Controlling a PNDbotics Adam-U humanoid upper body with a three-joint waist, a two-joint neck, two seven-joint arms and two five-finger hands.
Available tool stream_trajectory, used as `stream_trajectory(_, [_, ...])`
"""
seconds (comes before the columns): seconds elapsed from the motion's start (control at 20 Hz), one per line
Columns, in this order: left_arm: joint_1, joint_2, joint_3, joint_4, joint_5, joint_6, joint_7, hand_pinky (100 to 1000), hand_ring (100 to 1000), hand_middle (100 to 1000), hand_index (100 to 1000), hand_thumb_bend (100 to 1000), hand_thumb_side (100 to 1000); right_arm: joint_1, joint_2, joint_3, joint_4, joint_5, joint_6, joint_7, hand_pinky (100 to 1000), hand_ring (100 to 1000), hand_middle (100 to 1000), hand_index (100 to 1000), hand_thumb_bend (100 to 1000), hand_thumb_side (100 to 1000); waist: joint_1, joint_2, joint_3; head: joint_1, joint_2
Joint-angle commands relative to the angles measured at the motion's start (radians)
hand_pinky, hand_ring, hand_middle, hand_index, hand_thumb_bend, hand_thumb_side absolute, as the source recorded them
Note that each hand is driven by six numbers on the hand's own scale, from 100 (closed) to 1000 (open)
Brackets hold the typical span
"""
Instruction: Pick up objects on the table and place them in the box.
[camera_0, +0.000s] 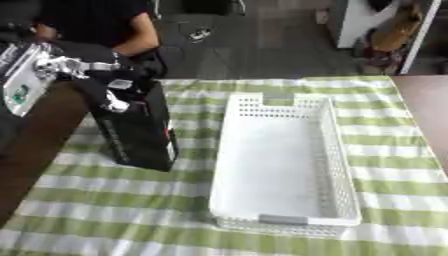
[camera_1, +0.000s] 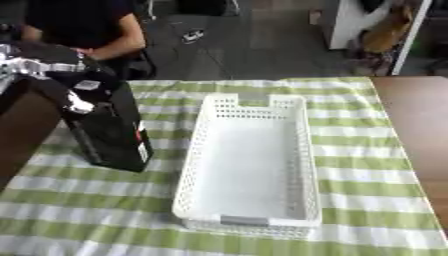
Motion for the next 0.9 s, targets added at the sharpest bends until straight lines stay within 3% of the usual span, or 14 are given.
stream_trajectory(0.05, [-0.013,0.007,-0.006,0.013,-0.015,-0.097,-0.100,949,890,816,993,977,714,-0.007,-0.020,-0.002,-0.015,-0.002,-0.001,0.002,774,821,854,981,100,721,0.000,-0.008,-0.002,-0.006,-0.001])
stream_trajectory(0.45, [-0.011,-0.044,-0.024,0.080,-0.062,-0.127,-0.117,930,871,803,976,959,717,-0.008,-0.018,-0.001,-0.016,-0.004,-0.001,0.004,775,821,855,982,100,720,-0.001,-0.005,-0.008,-0.002,-0.001])
stream_trajectory(0.55, [-0.009,-0.055,-0.025,0.092,-0.075,-0.136,-0.114,883,827,770,948,892,683,-0.009,-0.017,-0.001,-0.016,-0.005,-0.002,0.004,775,821,855,982,100,721,-0.002,-0.003,-0.009,-0.003,-0.002])
stream_trajectory(0.65, [-0.008,-0.060,-0.023,0.099,-0.082,-0.140,-0.106,783,748,723,901,804,631,-0.009,-0.017,-0.002,-0.016,-0.005,-0.002,0.004,775,821,855,981,100,721,-0.003,-0.003,-0.009,-0.002,-0.002])
stream_trajectory(0.7, [-0.007,-0.061,-0.022,0.102,-0.083,-0.140,-0.102,637,626,658,846,681,547,-0.009,-0.017,-0.002,-0.016,-0.005,-0.002,0.003,775,821,855,982,100,720,-0.003,-0.003,-0.009,-0.002,-0.002])
stream_trajectory(0.75, [-0.007,-0.061,-0.020,0.104,-0.082,-0.137,-0.098,514,546,612,815,602,488,-0.009,-0.017,-0.003,-0.016,-0.004,-0.002,0.003,775,821,855,982,100,714,-0.003,-0.003,-0.008,-0.002,-0.001])
stream_trajectory(0.8, [-0.007,-0.062,-0.019,0.106,-0.078,-0.132,-0.094,391,479,572,755,467,389,-0.009,-0.017,-0.002,-0.016,-0.005,-0.002,0.003,775,821,855,982,100,720,-0.003,-0.002,-0.008,-0.002,-0.001])
stream_trajectory(0.9, [-0.008,-0.062,-0.017,0.106,-0.066,-0.115,-0.087,212,363,490,648,225,215,-0.009,-0.016,-0.002,-0.015,-0.005,-0.002,0.004,775,821,855,982,100,720,-0.003,-0.003,-0.007,-0.001,-0.001])
